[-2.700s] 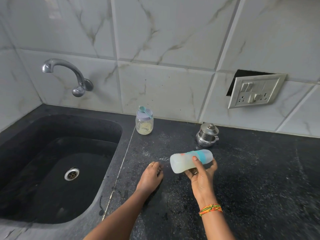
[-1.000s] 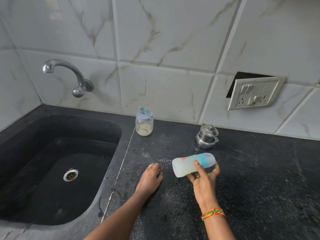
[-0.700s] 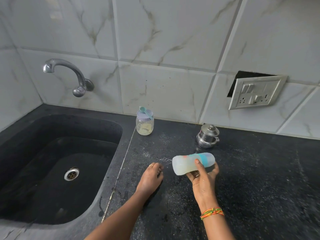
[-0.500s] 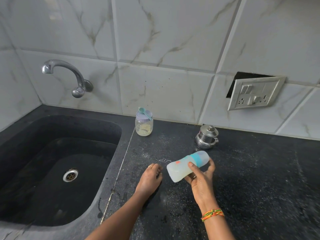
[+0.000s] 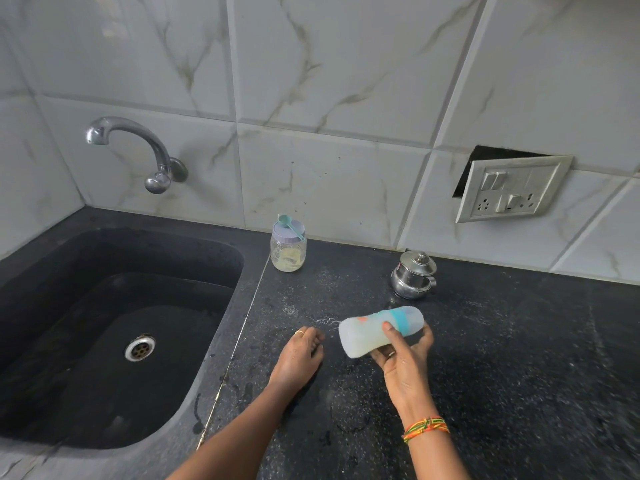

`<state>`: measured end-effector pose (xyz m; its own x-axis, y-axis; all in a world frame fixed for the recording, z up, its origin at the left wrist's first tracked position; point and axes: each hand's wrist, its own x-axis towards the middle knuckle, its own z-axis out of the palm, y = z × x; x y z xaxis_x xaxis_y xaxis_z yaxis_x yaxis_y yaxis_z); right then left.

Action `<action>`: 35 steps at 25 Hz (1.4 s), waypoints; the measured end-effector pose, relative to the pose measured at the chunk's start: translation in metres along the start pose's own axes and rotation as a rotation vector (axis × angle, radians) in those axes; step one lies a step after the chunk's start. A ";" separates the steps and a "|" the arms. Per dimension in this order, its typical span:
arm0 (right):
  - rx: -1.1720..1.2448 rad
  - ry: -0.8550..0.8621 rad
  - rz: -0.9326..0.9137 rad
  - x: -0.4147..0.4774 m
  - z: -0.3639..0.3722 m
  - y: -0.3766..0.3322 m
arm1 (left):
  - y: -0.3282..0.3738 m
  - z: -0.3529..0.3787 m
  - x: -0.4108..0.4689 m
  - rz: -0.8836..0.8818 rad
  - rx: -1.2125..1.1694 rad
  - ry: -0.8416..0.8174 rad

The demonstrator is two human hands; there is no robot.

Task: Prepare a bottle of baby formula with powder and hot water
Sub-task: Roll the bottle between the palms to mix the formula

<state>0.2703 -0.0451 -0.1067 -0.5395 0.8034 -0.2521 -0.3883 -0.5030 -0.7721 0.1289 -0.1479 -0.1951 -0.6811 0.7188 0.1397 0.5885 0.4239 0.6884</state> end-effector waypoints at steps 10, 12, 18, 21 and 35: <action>-0.051 -0.027 -0.003 -0.002 0.003 -0.001 | -0.001 0.001 0.001 -0.009 -0.009 -0.005; -0.006 -0.005 -0.019 -0.001 0.003 -0.001 | -0.001 0.001 0.001 -0.009 -0.009 -0.004; -0.024 -0.021 -0.023 0.000 0.004 -0.002 | -0.001 0.001 0.000 -0.008 -0.004 -0.004; -0.046 -0.061 -0.002 0.000 0.006 -0.001 | -0.002 0.002 0.001 -0.005 -0.001 0.001; -0.073 -0.099 0.020 0.001 0.009 0.001 | -0.001 0.001 0.002 -0.004 0.042 -0.014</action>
<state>0.2627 -0.0473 -0.1031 -0.6190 0.7563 -0.2117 -0.3230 -0.4909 -0.8091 0.1275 -0.1462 -0.1965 -0.6776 0.7244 0.1270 0.6038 0.4493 0.6585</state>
